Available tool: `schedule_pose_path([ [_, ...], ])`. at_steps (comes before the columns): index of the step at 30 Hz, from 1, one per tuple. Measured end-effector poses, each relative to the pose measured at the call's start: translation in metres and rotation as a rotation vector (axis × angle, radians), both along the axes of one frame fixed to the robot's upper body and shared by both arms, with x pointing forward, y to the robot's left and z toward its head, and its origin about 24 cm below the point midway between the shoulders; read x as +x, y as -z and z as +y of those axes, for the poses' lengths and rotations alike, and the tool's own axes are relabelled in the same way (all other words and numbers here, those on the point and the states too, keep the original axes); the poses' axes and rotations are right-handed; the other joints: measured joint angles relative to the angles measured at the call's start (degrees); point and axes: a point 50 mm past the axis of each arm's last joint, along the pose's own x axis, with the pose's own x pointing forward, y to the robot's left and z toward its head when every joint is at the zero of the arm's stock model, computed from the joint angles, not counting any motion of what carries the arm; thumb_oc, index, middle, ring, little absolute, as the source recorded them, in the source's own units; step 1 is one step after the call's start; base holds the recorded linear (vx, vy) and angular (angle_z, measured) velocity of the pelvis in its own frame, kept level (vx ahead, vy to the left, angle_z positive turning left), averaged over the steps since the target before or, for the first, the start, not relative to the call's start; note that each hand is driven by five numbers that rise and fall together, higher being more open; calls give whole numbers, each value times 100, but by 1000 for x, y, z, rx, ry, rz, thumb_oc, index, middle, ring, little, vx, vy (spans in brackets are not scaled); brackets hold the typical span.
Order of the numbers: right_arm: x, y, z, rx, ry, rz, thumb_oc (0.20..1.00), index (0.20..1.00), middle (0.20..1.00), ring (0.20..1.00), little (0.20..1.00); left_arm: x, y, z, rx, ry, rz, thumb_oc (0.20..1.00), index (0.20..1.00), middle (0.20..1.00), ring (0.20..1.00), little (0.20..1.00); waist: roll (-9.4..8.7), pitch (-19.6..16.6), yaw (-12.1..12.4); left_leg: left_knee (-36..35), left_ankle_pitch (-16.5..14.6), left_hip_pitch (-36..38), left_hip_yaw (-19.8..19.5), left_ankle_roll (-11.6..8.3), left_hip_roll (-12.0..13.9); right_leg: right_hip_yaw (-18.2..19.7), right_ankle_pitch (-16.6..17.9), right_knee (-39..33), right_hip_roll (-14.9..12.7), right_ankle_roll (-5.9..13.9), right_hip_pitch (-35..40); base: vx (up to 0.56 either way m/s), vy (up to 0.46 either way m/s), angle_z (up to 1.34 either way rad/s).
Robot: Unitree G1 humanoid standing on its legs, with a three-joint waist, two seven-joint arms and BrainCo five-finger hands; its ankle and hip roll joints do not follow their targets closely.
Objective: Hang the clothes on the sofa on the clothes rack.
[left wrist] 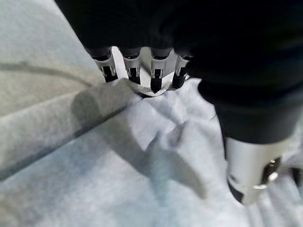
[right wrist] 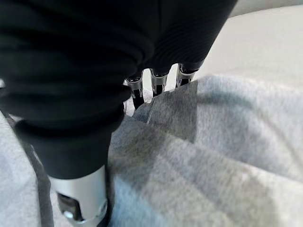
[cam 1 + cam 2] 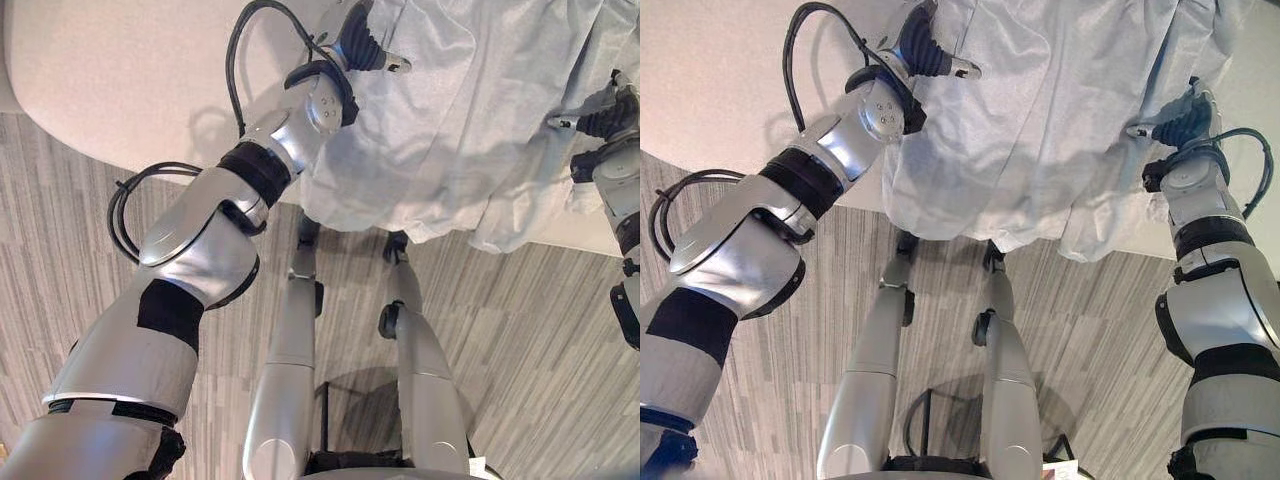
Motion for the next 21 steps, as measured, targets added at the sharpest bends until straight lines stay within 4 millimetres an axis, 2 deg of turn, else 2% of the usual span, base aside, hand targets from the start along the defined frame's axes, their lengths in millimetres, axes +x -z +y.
schedule_pose_path([
  [2, 1, -1, 2, -10, 0, -5, 1000, 1000, 1000, 1000, 1000, 1, -1, 1, -4, -10, -1, 1000, 1000, 1000, 1000, 1000, 14, -85, -10, -7, 6, -106, 11, -6, 6, 4, -68, -21, 7, -80, -96, -17, -31, 0],
  [12, 1, -6, 4, -19, 11, -36, 1000, 1000, 1000, 1000, 1000, 2, -2, 1, 24, -36, -28, 1000, 1000, 1000, 1000, 1000, 78, -220, -30, 29, 32, -366, -12, -26, 11, -9, -74, 73, 13, -67, -367, 7, -23, 0],
  [15, 1, -6, 4, -19, 23, -41, 1000, 1000, 1000, 1000, 1000, 4, -3, 0, 150, -81, -58, 1000, 1000, 1000, 1000, 1000, 83, -271, -27, 103, 30, -450, -7, -26, 0, -8, -76, 62, 5, -63, -416, 0, 0, 0],
  [17, 1, -6, 5, -18, 25, -37, 1000, 1000, 1000, 1000, 1000, 4, 0, -4, 177, -86, -57, 1000, 1000, 1000, 1000, 1000, 95, -309, -28, 102, 11, -485, -9, -45, -2, -11, -137, 56, 4, 16, -438, 0, 0, 0],
  [21, 2, -2, 5, -15, 30, -26, 1000, 1000, 1000, 1000, 1000, 4, 3, -7, 256, -125, -79, 1000, 1000, 1000, 1000, 1000, 91, -402, -23, 125, 28, -525, -12, -23, 4, -13, -85, 56, 7, -37, -479, 28, -27, 0],
])
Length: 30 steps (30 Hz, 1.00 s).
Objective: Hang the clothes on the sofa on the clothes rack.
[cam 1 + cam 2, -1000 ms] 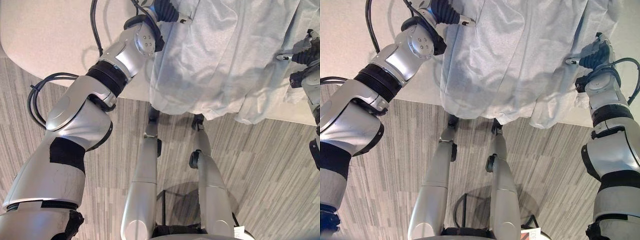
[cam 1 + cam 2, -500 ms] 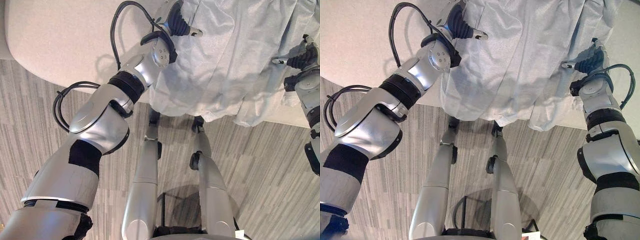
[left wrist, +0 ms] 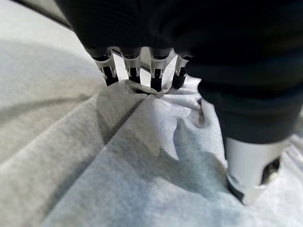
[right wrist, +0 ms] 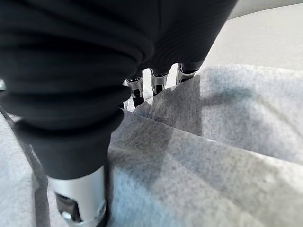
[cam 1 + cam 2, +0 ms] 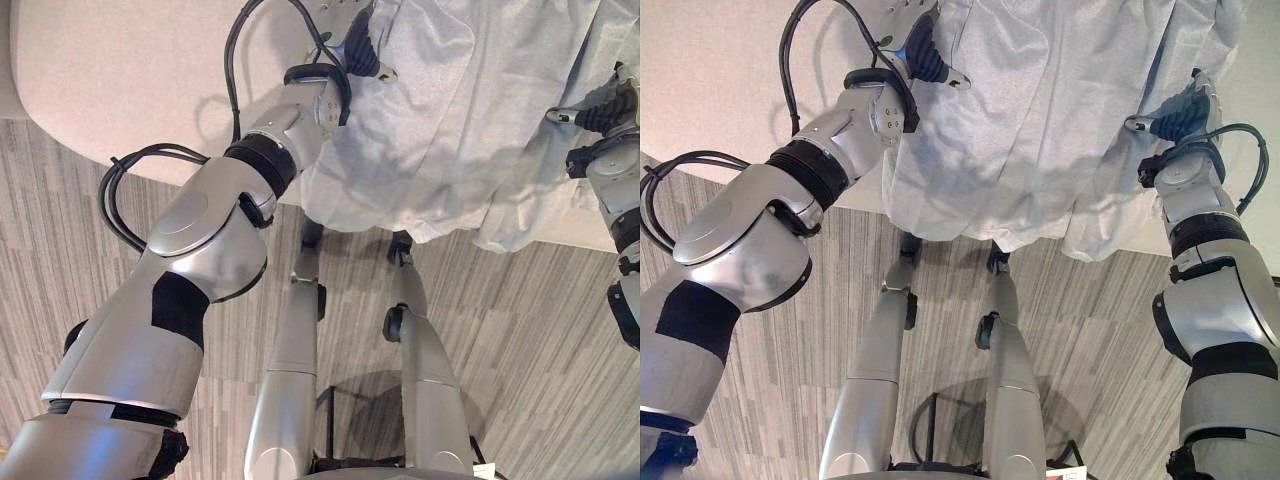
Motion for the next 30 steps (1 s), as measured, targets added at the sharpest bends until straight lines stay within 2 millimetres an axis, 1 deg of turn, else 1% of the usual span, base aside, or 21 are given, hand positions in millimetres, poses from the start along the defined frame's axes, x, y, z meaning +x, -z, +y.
schedule_pose_path([
  [5, 0, 6, 2, 5, -2, -1, 1000, 1000, 1000, 1000, 1000, 1, 10, -4, 47, -25, -4, 1000, 1000, 1000, 1000, 1000, 9, -26, 17, 1, -13, 67, 5, -2, 15, 2, 1, 31, 10, 2, 45, 20, -15, 0],
  [6, 0, 7, 2, 5, -2, 1, 1000, 1000, 1000, 1000, 1000, 1, 12, -4, 49, -27, 1, 1000, 1000, 1000, 1000, 1000, 10, -26, 18, -3, -10, 91, 8, 1, 19, -2, 31, 53, 11, 41, 56, 0, 0, 0],
  [7, 1, 8, 3, 5, -6, 5, 1000, 1000, 1000, 1000, 1000, 1, 14, -4, 52, -30, 6, 896, 896, 896, 896, 896, 11, -26, 19, -17, -16, 131, 10, 2, 24, 0, 46, 42, 16, 63, 104, -39, 0, -1],
  [8, 1, 11, 3, 5, -9, 12, 1000, 1000, 1000, 1000, 1000, 2, 17, -5, 55, -29, 14, 235, 235, 235, 235, 235, 11, -31, 28, -39, -13, 146, 8, 1, 20, -5, 44, 46, 16, 60, 112, -40, -8, 3],
  [9, 1, 9, 4, 8, -6, 3, 1000, 1000, 1000, 1000, 1000, 1, 13, -7, 57, -35, -9, 200, 200, 200, 200, 200, 31, -51, 16, -43, -14, 73, -16, 2, 22, -32, 45, 14, 18, 60, 72, -3, -18, 6],
  [10, 0, 9, 4, 10, -4, -6, 511, 511, 511, 511, 511, 0, 10, -7, 51, -36, -27, 200, 200, 200, 200, 200, 32, -51, 4, -41, -13, 54, -21, 2, 18, -39, 27, -3, 16, 35, 60, -5, -22, 5],
  [11, 0, 10, 4, 9, -2, -6, 200, 200, 200, 200, 200, 0, 8, -7, 60, -41, -40, 200, 200, 200, 200, 200, 31, -52, 4, -34, -13, 51, -22, 1, 16, -41, 25, -4, 16, 33, 61, 0, 0, 0],
  [13, -1, 9, 2, 8, 8, -8, 200, 200, 200, 200, 200, 0, 5, -7, 63, -43, -49, 200, 200, 200, 200, 200, 29, -70, -2, -38, -15, 51, -20, 2, 12, -41, -6, -3, 10, -7, 63, 0, 0, 0],
  [16, -2, 3, -1, 4, 15, -20, 200, 200, 200, 200, 200, -1, 2, -7, 62, -45, -55, 200, 200, 200, 200, 200, 24, -75, -21, -44, -15, 48, -30, 2, 12, -58, 0, -3, 11, 0, 63, 23, -26, 0],
  [17, -2, 4, 1, 5, 2, -26, 200, 200, 200, 200, 200, 0, 4, -4, 61, -53, -46, 200, 200, 200, 200, 200, 28, -90, -36, -57, -15, 104, -39, 1, 18, -76, 29, 10, 19, 41, 108, -44, -8, 3],
  [20, -1, 2, 3, 15, -2, -42, 200, 200, 200, 200, 200, 0, 0, -4, 55, -53, -49, 200, 200, 200, 200, 200, 33, -98, -88, -134, -5, 74, -104, -16, 21, -154, 19, -29, 29, 28, 95, -21, -12, 7],
  [23, -1, 5, 4, 15, -5, -36, 200, 200, 200, 200, 200, 1, -1, -1, 55, -58, -47, 200, 200, 200, 200, 200, 30, -96, -93, -132, -4, 129, -107, -20, 39, -153, 19, -34, 43, 27, 146, 31, -29, 0],
  [25, -1, 12, 7, 12, -24, -23, 200, 200, 200, 200, 200, 2, 7, 3, 55, -65, -28, 200, 200, 200, 200, 200, 27, -93, -94, -148, -10, 243, -109, -29, 50, -160, 19, -45, 56, 24, 259, 0, 0, 0],
  [27, 1, 20, 15, -9, -69, 8, 200, 200, 200, 200, 200, 4, 13, 7, 55, -72, -4, 200, 200, 200, 200, 200, 15, -86, -93, -225, -16, 446, -107, -37, 63, -163, 10, -76, 66, 13, 442, -26, 3, 0],
  [28, 2, 22, 19, -22, -91, 15, 200, 200, 200, 200, 200, 4, 13, 8, 55, -74, -5, 200, 200, 200, 200, 200, 13, -85, -87, -230, -16, 492, -108, -37, 69, -164, 10, -79, 71, 12, 489, -46, 3, -2],
  [29, 5, 25, 35, -68, -164, 34, 200, 200, 200, 200, 200, 4, 10, 18, -11, -61, -8, 200, 200, 200, 200, 200, 12, -85, -101, -233, -24, 585, -108, -45, 98, -167, 1, -84, 89, 3, 577, -5, -6, -3],
  [30, 5, 28, 39, -88, -185, 44, 200, 200, 200, 200, 200, 5, 7, 30, -31, -87, -16, 200, 200, 200, 200, 200, 13, -85, -86, -235, -21, 616, -108, -49, 105, -171, -3, -75, 93, -4, 603, -44, 24, -3],
])
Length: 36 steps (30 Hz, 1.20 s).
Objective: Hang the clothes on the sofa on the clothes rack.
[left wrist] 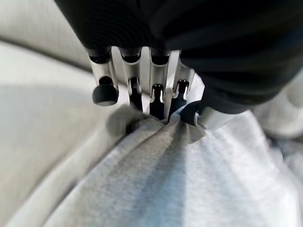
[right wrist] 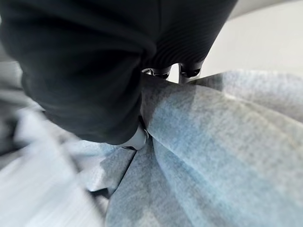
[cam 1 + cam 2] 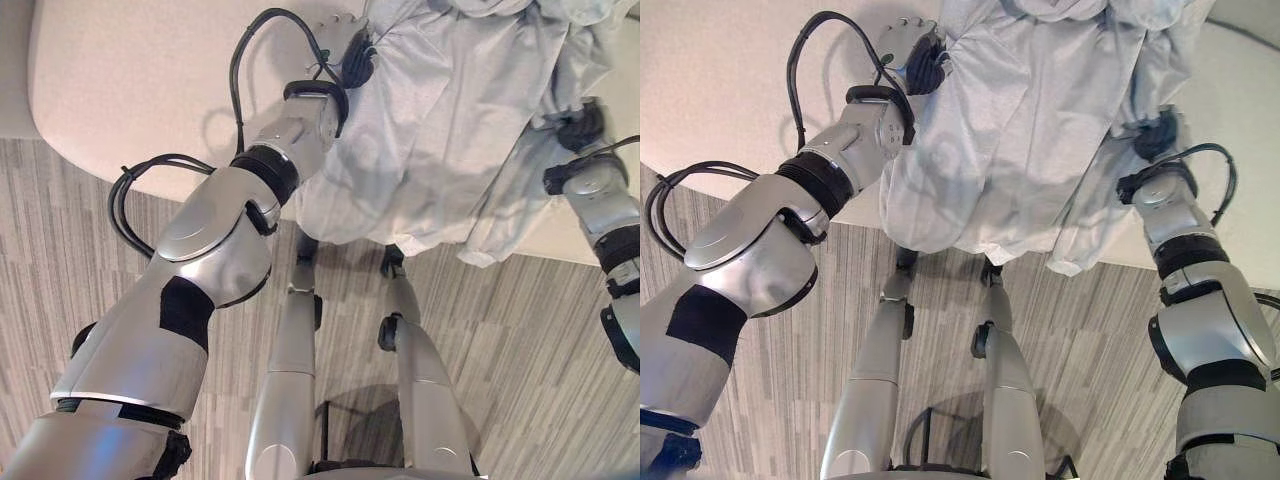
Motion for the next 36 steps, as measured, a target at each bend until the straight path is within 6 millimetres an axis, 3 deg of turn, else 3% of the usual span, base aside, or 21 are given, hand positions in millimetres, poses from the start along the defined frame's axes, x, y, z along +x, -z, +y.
schedule_pose_path([
  [3, -1, -3, 14, -96, -69, -9, 200, 200, 200, 200, 200, -4, -11, 36, -82, -28, -43, 200, 200, 200, 200, 200, -6, 72, -8, 15, 8, 131, -10, -12, 13, -6, 4, 4, 15, 1, 140, 25, 19, 1],
  [4, -3, 8, 15, -124, -80, 19, 200, 200, 200, 200, 200, -3, 0, 65, -132, -96, -26, 200, 200, 200, 200, 200, -2, 317, 46, -87, 6, 598, 0, -14, 24, -4, -1, 4, 18, -7, 586, -46, 69, 4],
  [6, -9, 11, 11, -144, -78, 14, 200, 200, 200, 200, 200, -9, 6, 96, -194, -132, -39, 200, 200, 200, 200, 200, -12, 321, 44, -174, -74, 832, -4, 13, 2, -4, -81, 3, -9, -44, 801, 3, 55, 8],
  [11, -16, 11, 6, -182, -59, -12, 200, 200, 200, 200, 200, -17, 9, 138, -208, -255, -77, 200, 200, 200, 200, 200, -80, 341, 113, -169, -24, 1205, -21, -4, 4, -42, -99, -1, -9, -59, 1201, -7, 46, 5],
  [15, -22, -2, 23, -246, -122, -85, 200, 200, 200, 200, 200, -44, 17, 183, -217, -319, -136, 200, 200, 200, 200, 200, -226, 540, 127, -209, -157, 2122, 61, -20, 37, -30, -115, -2, -4, -61, 2067, -18, 45, -8],
  [20, -39, -15, 14, -262, -86, -195, 200, 200, 200, 200, 200, -61, 17, 195, -258, -324, -203, 200, 200, 200, 200, 200, -319, 471, 200, -380, -224, 2919, 378, 35, 162, -68, -491, 0, -69, -16, 2869, 17, -7, 14],
  [22, -47, -10, 20, -290, -104, -206, 200, 200, 200, 200, 200, -78, 34, 217, -308, -380, -210, 200, 200, 200, 200, 200, -333, 527, 246, -431, -282, 3570, 478, 59, 239, -75, -507, -25, -35, 68, 3501, 69, -34, 0],
  [24, -55, -10, 19, -292, -113, -217, 200, 200, 200, 200, 200, -85, 36, 223, -300, -397, -215, 200, 200, 200, 200, 200, -382, 514, 322, -632, -310, 4062, 472, 17, 242, -106, -603, -82, -31, 48, 3931, 55, -27, 3],
  [28, -63, -37, 29, -281, -141, -333, 200, 200, 200, 200, 200, -101, 12, 229, -324, -385, -326, 200, 200, 200, 200, 200, -404, 423, 402, -842, -318, 4501, 519, -3, 301, -114, -678, -104, 11, 54, 4275, 49, -48, -5],
  [33, -72, -52, 42, -290, -200, -401, 200, 200, 200, 200, 200, -118, -10, 232, -361, -367, -439, 200, 200, 200, 200, 200, -406, 25, 407, -936, -302, 4616, 550, -84, 406, -124, -712, -108, 103, 7, 4369, 1, -64, -3],
  [36, -73, -53, 45, -260, -209, -421, 200, 200, 200, 200, 200, -119, -11, 236, -370, -378, -446, 200, 200, 200, 200, 200, -407, -256, 409, -967, -332, 4612, 538, -111, 429, -133, -744, -114, 126, -26, 4370, -25, -54, 2],
])
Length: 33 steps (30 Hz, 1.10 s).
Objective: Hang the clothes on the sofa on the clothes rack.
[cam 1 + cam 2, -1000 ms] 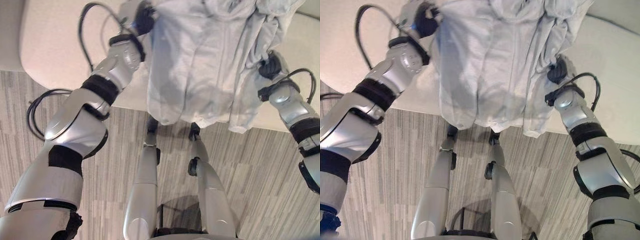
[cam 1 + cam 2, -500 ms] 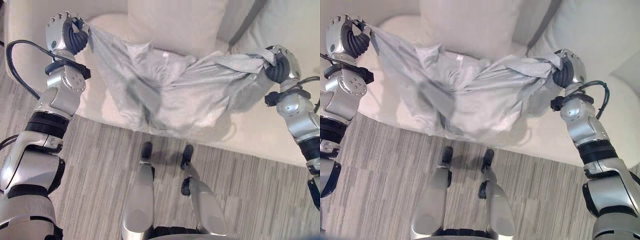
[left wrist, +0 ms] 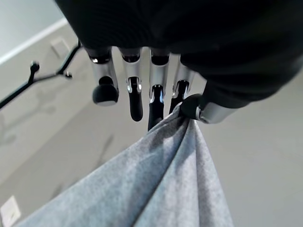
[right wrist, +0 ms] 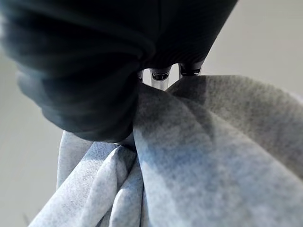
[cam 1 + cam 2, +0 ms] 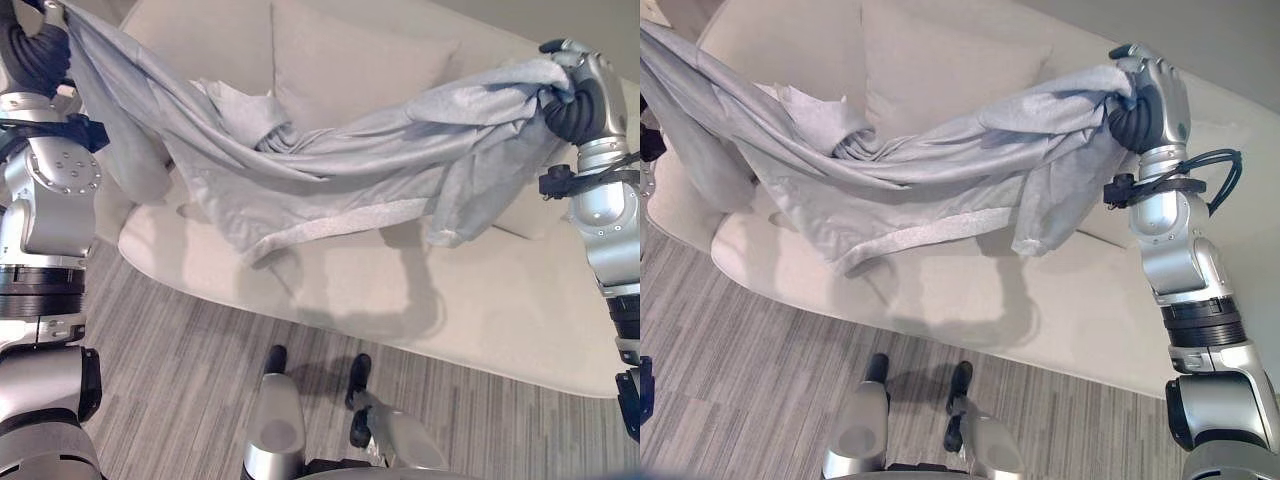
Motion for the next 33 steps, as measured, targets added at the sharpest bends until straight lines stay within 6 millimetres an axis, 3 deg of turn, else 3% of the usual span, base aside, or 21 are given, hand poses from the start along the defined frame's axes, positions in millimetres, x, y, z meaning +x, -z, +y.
schedule_pose_path([
  [4, -2, 1, 22, 50, -90, -27, 200, 200, 200, 200, 200, -6, -2, 9, -26, -25, -26, 200, 200, 200, 200, 200, 11, -202, 97, 3, 61, -25, -17, -39, 1, -20, -8, 0, 23, 1, 7, -30, -4, 5],
  [6, -1, 5, 23, 56, -95, -16, 200, 200, 200, 200, 200, -8, -3, 11, -33, -37, -42, 200, 200, 200, 200, 200, 13, -225, 131, 20, -14, -77, 112, -49, 81, -57, -56, -1, 2, 11, 15, 3, 73, 30],
  [8, 0, 5, 24, 59, -94, -12, 200, 200, 200, 200, 200, -10, -4, 14, -35, -58, -60, 200, 200, 200, 200, 200, 56, -276, 44, 15, -20, -212, 830, -26, 406, -451, -142, 9, -75, 6, 57, 10, 145, 87],
  [11, 2, 11, 32, 91, -125, 0, 200, 200, 200, 200, 200, -21, -18, 22, 14, -110, -86, 200, 200, 200, 200, 200, 62, -365, 233, 6, 80, 3, 879, -35, 498, -528, -247, 4, -123, -49, 399, -30, 384, 55],
  [13, 2, 9, 33, 92, -129, -7, 200, 200, 200, 200, 200, -24, -26, 21, 24, -116, -122, 200, 200, 200, 200, 200, 50, -457, 227, 659, 9, -221, 971, 8, 741, -497, -269, -1, -221, -42, 429, -72, 376, 35],
  [14, 2, 9, 35, 98, -136, -11, 200, 200, 200, 200, 200, -27, -33, 21, 37, -127, -147, 200, 200, 200, 200, 200, 60, -465, 270, 1090, -110, -319, 763, -126, 1033, -491, -261, 0, -222, -31, 417, -65, 395, 14],
  [16, 2, 10, 34, 101, -131, -6, 200, 200, 200, 200, 200, -30, -37, 22, 51, -139, -159, 200, 200, 200, 200, 200, 187, -527, 256, 825, -150, -158, 475, -306, 1407, -484, -237, 3, -232, 5, 421, -56, 467, 11],
  [17, 1, 12, 28, 113, -112, -5, 200, 200, 200, 200, 200, -29, -37, 20, 55, -129, -154, 200, 200, 200, 200, 200, 329, -602, 180, 117, 0, 186, 433, -913, 1445, -475, -181, 9, -386, 76, 427, -44, 726, 37],
  [18, 1, 27, 25, 138, -101, 36, 200, 200, 200, 200, 200, -23, -32, 16, 31, -103, -148, 200, 200, 200, 200, 200, 85, -642, 137, 7, 36, 257, 545, -599, 949, -523, 14, 76, -834, -190, 379, -48, 681, 36],
  [20, 0, 36, 22, 150, -91, 62, 200, 200, 200, 200, 200, -17, -28, 11, 34, -82, -125, 200, 200, 200, 200, 200, 106, -697, 161, 413, -208, 133, 531, -316, 694, -328, 540, 162, -1029, -805, 352, -22, 445, 25],
  [21, 0, 39, 23, 155, -93, 71, 200, 200, 200, 200, 200, -16, -27, 9, 35, -68, -118, 200, 200, 200, 200, 200, 95, -756, 181, 516, -355, 83, 559, -123, 549, -305, 763, 186, -1182, -953, 317, 5, 265, 11],
  [22, 0, 40, 23, 155, -94, 72, 200, 200, 200, 200, 200, -14, -27, 8, 29, -56, -113, 200, 200, 200, 200, 200, 88, -791, 193, 553, -440, 66, 611, -23, 429, -342, 1012, 191, -1369, -971, 247, -31, 407, 2],
  [24, -1, 40, 23, 155, -96, 71, 200, 200, 200, 200, 200, -14, -27, 8, 25, -54, -114, 200, 200, 200, 200, 200, 101, -840, 204, 565, -417, 78, 709, 189, 322, -479, 785, 373, -1405, -615, 220, -40, 517, -2],
  [25, 0, 40, 28, 185, -120, 72, 200, 200, 200, 200, 200, -16, -19, 13, 19, -65, -89, 200, 200, 200, 200, 200, 149, -833, 279, 652, -326, 185, 844, 224, 129, -510, 1382, 543, -1497, -765, 227, -52, 429, 16],
  [26, 0, 43, 24, 183, -107, 83, 200, 200, 200, 200, 200, -11, -11, 11, -12, -46, -73, 200, 200, 200, 200, 200, 367, -759, 238, 375, -252, 438, 802, 457, 28, -238, 320, 1029, -1284, -50, 200, -42, 348, 30],
  [27, 0, 43, 23, 175, -102, 88, 200, 200, 200, 200, 200, -8, -7, 9, -21, -38, -66, 200, 200, 200, 200, 200, 441, -715, 222, 77, -99, 619, 657, 503, -10, 67, -289, 1347, -937, 333, 200, -22, 284, 68],
  [29, -1, 39, 19, 146, -99, 84, 200, 200, 200, 200, 200, -5, -3, 8, -15, -31, -42, 200, 200, 200, 200, 200, 429, -723, 151, -641, 258, 971, 549, 559, -177, 286, -887, 1537, -276, 373, 211, 31, 130, 54],
  [31, -4, 34, 15, 131, -86, 64, 200, 200, 200, 200, 200, -7, 1, 9, -16, -34, -32, 200, 200, 200, 200, 200, 405, -760, 161, -1002, 407, 1118, 372, 607, -381, 334, -1115, 1155, 238, 280, 234, 71, 68, 32],
  [32, -6, 32, 12, 121, -77, 54, 200, 200, 200, 200, 200, -7, 3, 10, -14, -31, -28, 200, 200, 200, 200, 200, 377, -779, 146, -1180, 465, 1138, 326, 599, -467, 342, -1128, 863, 450, 206, 194, 45, 5, 57],
  [33, -8, 32, 8, 105, -65, 55, 200, 200, 200, 200, 200, -8, 10, 14, -23, -42, -7, 200, 200, 200, 200, 200, 290, -814, 124, -1389, 596, 1162, 278, 585, -746, 327, -689, 268, 431, -57, 232, 23, -17, 55],
])
